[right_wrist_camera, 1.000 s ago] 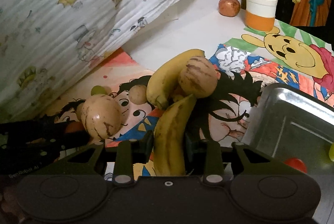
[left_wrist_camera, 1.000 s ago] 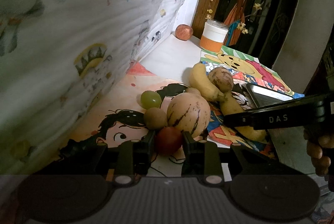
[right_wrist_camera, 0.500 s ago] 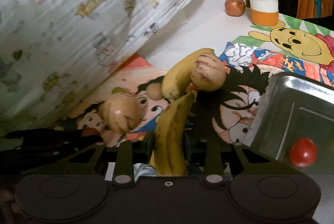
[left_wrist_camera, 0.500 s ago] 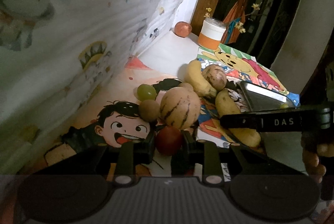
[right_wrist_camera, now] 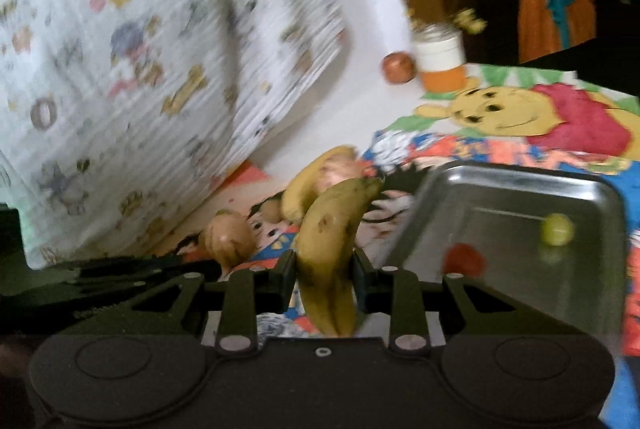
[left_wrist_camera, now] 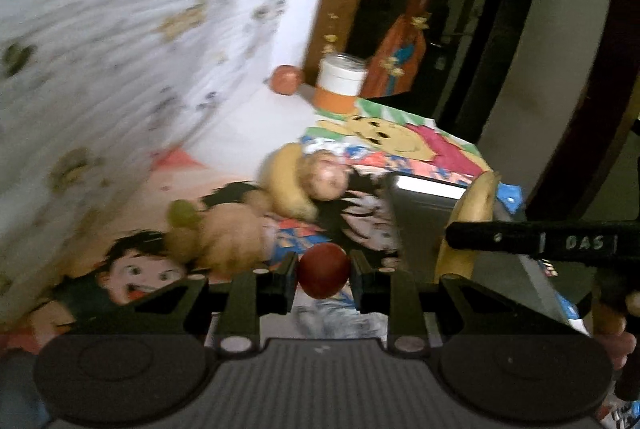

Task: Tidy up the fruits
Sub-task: 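Carry banana and tomato over the tray and open both tools to release them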

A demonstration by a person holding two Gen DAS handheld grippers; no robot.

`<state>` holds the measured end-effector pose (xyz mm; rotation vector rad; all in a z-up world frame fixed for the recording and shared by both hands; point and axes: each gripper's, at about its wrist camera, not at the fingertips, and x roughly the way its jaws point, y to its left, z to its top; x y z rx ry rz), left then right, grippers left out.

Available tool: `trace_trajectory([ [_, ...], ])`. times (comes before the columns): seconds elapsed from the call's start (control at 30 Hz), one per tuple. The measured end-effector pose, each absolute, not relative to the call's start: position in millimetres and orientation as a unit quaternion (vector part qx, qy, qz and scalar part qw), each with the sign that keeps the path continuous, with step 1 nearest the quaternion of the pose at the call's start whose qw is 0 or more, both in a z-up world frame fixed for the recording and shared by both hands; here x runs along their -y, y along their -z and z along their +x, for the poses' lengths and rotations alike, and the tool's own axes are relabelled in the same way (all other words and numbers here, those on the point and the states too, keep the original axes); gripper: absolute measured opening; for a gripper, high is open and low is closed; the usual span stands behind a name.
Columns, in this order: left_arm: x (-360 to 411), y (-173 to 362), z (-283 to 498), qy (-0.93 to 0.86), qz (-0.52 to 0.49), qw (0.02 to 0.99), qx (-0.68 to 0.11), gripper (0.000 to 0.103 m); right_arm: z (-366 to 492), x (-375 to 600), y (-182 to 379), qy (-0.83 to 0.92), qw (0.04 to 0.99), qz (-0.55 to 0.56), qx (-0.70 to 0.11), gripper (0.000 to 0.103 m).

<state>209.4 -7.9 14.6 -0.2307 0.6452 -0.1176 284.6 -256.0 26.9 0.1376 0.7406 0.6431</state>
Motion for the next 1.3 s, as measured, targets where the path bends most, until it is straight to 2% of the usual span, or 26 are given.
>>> trace_trajectory([
  [0.23, 57, -16, 224, 0.100, -0.096, 0.936, -0.323, 0.030, 273, 322, -37, -0.267, 0.900, 0.089, -0.334, 0.032],
  [0.6, 121, 6, 252, 0.157, -0.069, 0.917, -0.360, 0.030, 295, 373, 1, -0.210, 0.897, 0.146, -0.361, 0.032],
  [1.03, 133, 25, 269, 0.150, -0.038, 0.917, -0.369, 0.030, 322, 375, 22, -0.194, 0.890, 0.185, -0.369, 0.033],
  [1.3, 134, 28, 269, 0.151, -0.039, 0.915, -0.373, 0.031, 325, 368, 25, -0.185, 0.898, 0.154, -0.368, 0.036],
])
